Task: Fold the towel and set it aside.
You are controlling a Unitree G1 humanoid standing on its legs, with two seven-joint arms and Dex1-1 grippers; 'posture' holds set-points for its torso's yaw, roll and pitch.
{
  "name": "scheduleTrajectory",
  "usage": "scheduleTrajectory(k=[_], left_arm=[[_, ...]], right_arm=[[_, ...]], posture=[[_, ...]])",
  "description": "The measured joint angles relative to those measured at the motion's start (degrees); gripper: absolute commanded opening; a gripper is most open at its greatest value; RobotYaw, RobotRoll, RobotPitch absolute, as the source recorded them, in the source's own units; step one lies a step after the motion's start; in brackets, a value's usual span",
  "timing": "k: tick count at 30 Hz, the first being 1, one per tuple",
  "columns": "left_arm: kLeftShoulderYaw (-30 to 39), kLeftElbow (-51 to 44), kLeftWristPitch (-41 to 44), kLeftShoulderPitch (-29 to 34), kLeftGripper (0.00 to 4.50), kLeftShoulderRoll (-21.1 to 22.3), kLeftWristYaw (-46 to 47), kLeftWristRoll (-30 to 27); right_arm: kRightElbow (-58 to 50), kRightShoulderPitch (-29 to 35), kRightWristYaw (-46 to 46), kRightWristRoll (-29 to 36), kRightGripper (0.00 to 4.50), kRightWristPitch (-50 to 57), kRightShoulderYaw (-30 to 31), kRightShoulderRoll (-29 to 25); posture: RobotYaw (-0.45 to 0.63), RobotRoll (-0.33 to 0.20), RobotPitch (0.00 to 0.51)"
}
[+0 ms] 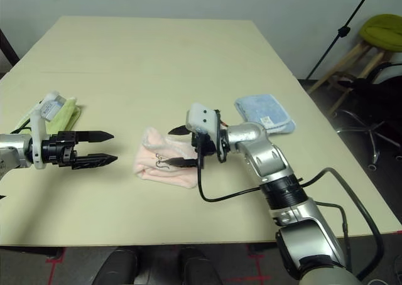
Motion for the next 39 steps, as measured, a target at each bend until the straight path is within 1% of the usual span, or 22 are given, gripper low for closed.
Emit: scheduleTrajectory(k=[1,5,6,7,8,11,15,21,23,26,30,33,34,36,38,39], left_arm=[[0.16,-0.14,0.06,0.00,4.50,-0.02,0.17,-0.06],[0.43,-0.78,0.57,0.08,4.50,-0.04,0.46,-0.45],[0.47,-0.88,0.66,0.09,4.50,-0.04,0.54,-0.60],[0.59,-0.96,0.90,0.09,4.50,-0.06,0.67,-0.78],[0.72,-1.05,1.11,0.09,4.50,-0.07,0.79,-0.90],[0.79,-1.24,1.30,0.08,4.50,-0.09,1.02,-1.06],[0.79,-1.35,1.63,0.05,4.50,-0.42,1.25,-1.51],[0.66,-1.39,1.84,-0.38,4.50,-1.06,1.24,-1.97],[0.55,-1.37,1.96,-0.60,4.50,-1.36,1.21,-1.99],[0.33,-1.35,2.12,-1.23,4.50,-1.96,1.16,-2.00],[-1.24,-1.22,2.13,-1.73,4.50,-2.74,1.04,-1.93],[-2.11,-0.89,2.18,-3.03,4.50,-3.63,1.01,-1.90],[-2.40,-0.80,2.18,-3.69,4.50,-3.85,0.99,-1.89],[-2.66,-0.67,2.18,-4.16,4.50,-4.02,0.97,-1.85],[-2.81,-0.57,2.18,-4.40,4.50,-4.31,0.98,-1.80],[-2.92,-0.54,2.18,-4.49,4.50,-4.45,1.01,-1.77]], right_arm=[[0.62,-0.02,-0.45,-0.15,2.41,-0.03,-0.01,0.45],[1.44,-0.10,-1.00,-0.02,0.87,0.18,-0.24,1.43],[1.53,-0.09,-1.10,0.10,0.60,0.50,-0.38,1.51],[1.54,-0.08,-1.29,0.35,0.23,1.03,-0.64,1.54],[1.45,0.01,-1.58,1.00,0.01,1.99,-1.31,1.62],[-0.14,0.98,-3.44,4.83,0.01,6.72,-5.35,2.88],[-5.07,2.55,-6.75,12.15,0.01,17.09,-11.53,3.45],[-12.28,9.91,-13.82,22.77,0.01,38.96,-20.30,0.45],[-14.21,12.77,-17.37,25.88,0.01,45.65,-23.83,0.62],[-15.24,14.24,-23.04,28.71,0.01,51.12,-28.43,2.39],[-14.54,14.74,-29.90,29.75,0.01,52.79,-32.96,6.34],[-12.24,14.26,-35.45,31.77,0.01,54.22,-37.47,11.52],[-11.50,14.27,-36.92,32.15,0.21,54.67,-38.29,12.37],[-10.99,14.50,-38.30,32.31,0.66,55.33,-38.63,12.29],[-10.27,14.60,-40.36,32.34,1.33,55.71,-39.74,12.30],[-10.04,14.77,-40.86,32.14,1.75,55.43,-39.97,12.02]], posture=[[0.18,0.000,0.082],[0.17,0.000,0.083],[0.17,0.000,0.083],[0.16,0.000,0.085],[0.16,0.000,0.085],[0.16,0.000,0.087],[0.15,0.000,0.093],[0.13,0.000,0.103],[0.13,0.000,0.103],[0.12,0.000,0.105],[0.12,0.000,0.105],[0.10,0.000,0.102],[0.10,0.000,0.102],[0.11,0.000,0.099],[0.11,0.000,0.099],[0.10,0.000,0.101]])
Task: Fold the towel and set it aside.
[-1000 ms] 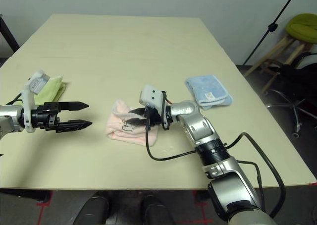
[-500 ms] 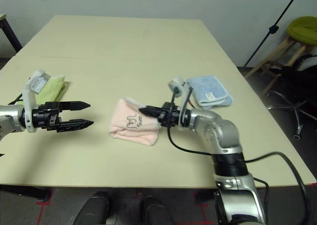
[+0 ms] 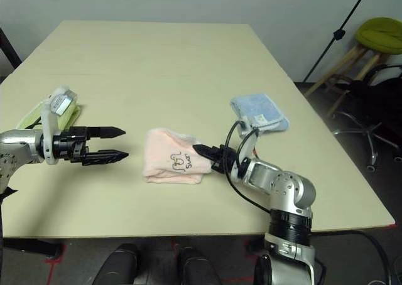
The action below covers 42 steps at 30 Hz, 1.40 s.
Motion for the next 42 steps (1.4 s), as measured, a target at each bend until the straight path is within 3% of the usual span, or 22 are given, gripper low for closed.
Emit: scheduleTrajectory(k=[5,8,11,13,19,22,24,27,33,37,42], left_arm=[[-0.67,0.47,-0.01,-0.83,4.50,-0.96,0.72,0.80],[-0.94,1.20,-0.02,-2.57,4.50,-2.13,1.21,1.48],[-1.27,1.62,-0.25,-4.91,4.50,-4.19,1.80,2.31],[-2.63,1.78,-1.45,-6.62,4.50,-5.97,1.97,3.24],[-9.11,6.16,-7.78,-9.39,4.50,-9.46,0.29,9.76],[-12.13,9.37,-11.07,-9.46,3.92,-10.60,-0.03,13.77],[-13.69,11.04,-12.77,-9.45,3.27,-11.35,-0.47,15.88],[-13.92,12.40,-14.10,-9.45,2.22,-12.24,-0.78,17.30],[-13.90,12.54,-13.76,-10.28,0.11,-13.10,-1.67,17.34],[-13.39,12.54,-13.03,-11.62,0.00,-13.27,-1.92,17.19],[-13.72,13.03,-13.72,-11.29,0.00,-13.73,-2.41,17.96]], right_arm=[[-0.56,1.65,3.46,-2.80,3.53,-5.93,3.43,-7.50],[-1.91,1.83,10.27,-5.45,4.48,-14.27,5.97,-13.88],[-3.16,1.75,19.35,-12.76,4.48,-29.34,11.22,-22.65],[-3.98,1.27,24.46,-16.53,4.48,-37.24,14.62,-25.70],[-8.04,0.10,29.41,-17.94,4.48,-43.59,21.98,-22.43],[-8.92,0.21,29.92,-18.22,4.50,-44.57,23.72,-21.28],[-9.65,0.46,30.21,-18.17,4.50,-44.64,24.24,-20.40],[-9.89,0.82,30.23,-17.70,3.86,-44.46,24.21,-19.90],[-10.17,0.61,30.87,-15.73,1.60,-44.00,23.88,-19.55],[-10.14,-0.27,31.54,-14.60,0.08,-43.67,23.60,-19.57],[-9.55,0.02,32.82,-15.37,0.04,-44.23,24.25,-19.71]], posture=[[0.09,0.000,0.104],[0.09,0.000,0.106],[0.08,0.000,0.106],[0.09,0.000,0.107],[0.09,0.000,0.110],[0.08,0.000,0.112],[0.08,0.000,0.115],[0.08,0.000,0.117],[0.08,0.000,0.117],[0.09,0.000,0.114],[0.09,0.000,0.113]])
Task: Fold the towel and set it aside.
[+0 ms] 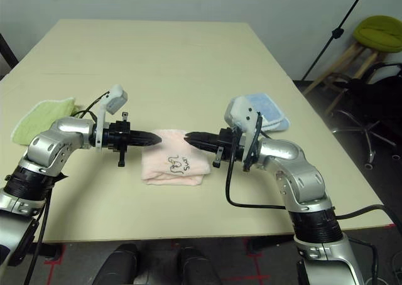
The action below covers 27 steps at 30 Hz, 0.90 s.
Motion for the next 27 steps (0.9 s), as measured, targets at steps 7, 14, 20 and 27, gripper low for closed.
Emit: scheduleTrajectory(k=[7,14,20,27], left_arm=[[-1.55,3.34,-2.60,0.96,0.00,-1.96,-0.08,2.99],[-4.18,6.28,-4.85,1.38,0.00,-3.37,-0.66,6.06],[-6.01,8.45,-6.64,5.52,0.00,-4.18,-0.50,9.00],[-6.46,8.90,-7.57,6.13,0.00,-4.57,-0.42,10.52]], right_arm=[[2.29,1.85,1.15,-3.44,0.04,-2.36,2.37,-0.33],[5.61,2.60,1.42,-6.24,0.04,-4.84,5.12,0.73],[12.61,4.15,0.24,-11.27,0.04,-8.97,9.12,4.17],[17.08,1.93,-0.43,-14.72,0.04,-11.35,10.36,5.83]], posture=[[0.08,0.000,0.110],[0.08,0.000,0.110],[0.09,0.000,0.113],[0.09,0.000,0.113]])
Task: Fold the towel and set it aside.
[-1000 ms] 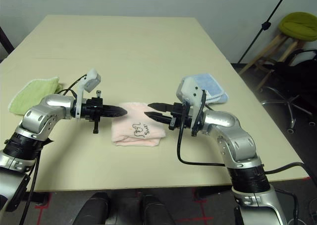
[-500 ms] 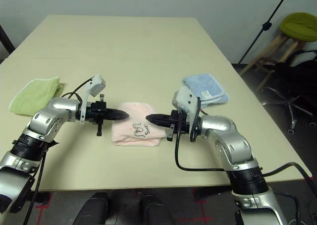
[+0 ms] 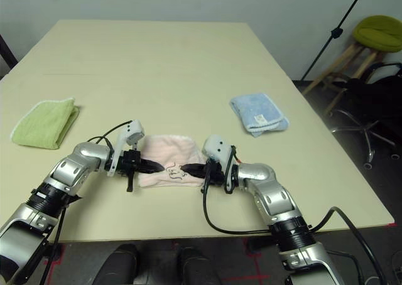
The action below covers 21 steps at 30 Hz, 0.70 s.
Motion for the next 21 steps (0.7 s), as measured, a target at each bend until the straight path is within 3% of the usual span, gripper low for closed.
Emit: scheduleTrajectory(k=[6,11,17,21], left_arm=[[3.77,-2.65,7.22,-1.51,0.00,0.16,-0.55,-4.27],[8.18,-0.60,9.13,-9.14,0.00,-2.39,1.51,-6.84],[6.06,9.91,1.84,-11.20,0.00,-4.08,3.59,-1.47],[2.45,14.92,-4.56,-10.64,0.00,-3.90,4.15,4.36]], right_arm=[[-0.90,-1.47,3.88,5.51,0.04,4.80,-3.45,-1.40],[-0.92,-8.43,1.79,10.53,0.04,7.71,-9.21,1.48],[5.88,-10.15,-1.61,6.81,0.04,4.12,-7.61,5.74],[11.80,-9.77,-2.13,1.46,0.04,-0.41,-3.89,5.60]], posture=[[0.08,0.000,0.115],[0.08,0.000,0.113],[0.07,0.000,0.108],[0.08,0.000,0.109]])
